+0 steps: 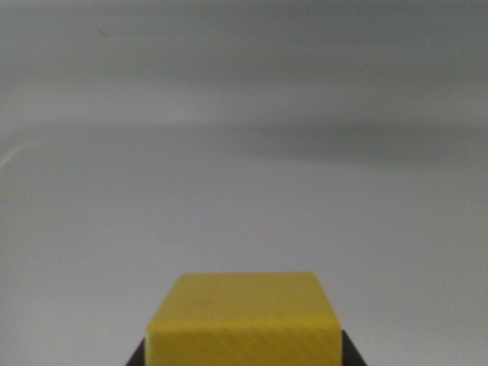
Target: Pick yellow cube
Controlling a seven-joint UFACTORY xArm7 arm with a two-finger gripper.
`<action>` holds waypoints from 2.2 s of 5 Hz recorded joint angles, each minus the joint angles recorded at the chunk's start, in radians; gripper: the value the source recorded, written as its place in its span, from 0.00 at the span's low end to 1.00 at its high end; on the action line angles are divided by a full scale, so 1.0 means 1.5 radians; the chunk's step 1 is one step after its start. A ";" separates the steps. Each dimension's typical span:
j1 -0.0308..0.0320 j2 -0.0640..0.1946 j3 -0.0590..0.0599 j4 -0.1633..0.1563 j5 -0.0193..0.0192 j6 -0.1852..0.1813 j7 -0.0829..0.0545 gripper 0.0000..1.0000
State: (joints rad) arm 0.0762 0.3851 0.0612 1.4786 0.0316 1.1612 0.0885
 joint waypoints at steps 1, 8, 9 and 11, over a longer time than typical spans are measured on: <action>-0.0002 -0.011 0.000 0.020 0.0002 0.031 0.001 1.00; -0.0009 -0.044 0.001 0.077 0.0008 0.120 0.004 1.00; -0.0012 -0.053 0.001 0.093 0.0009 0.146 0.005 1.00; -0.0013 -0.062 0.001 0.108 0.0011 0.170 0.005 1.00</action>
State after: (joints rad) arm 0.0742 0.2924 0.0631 1.6411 0.0332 1.4162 0.0966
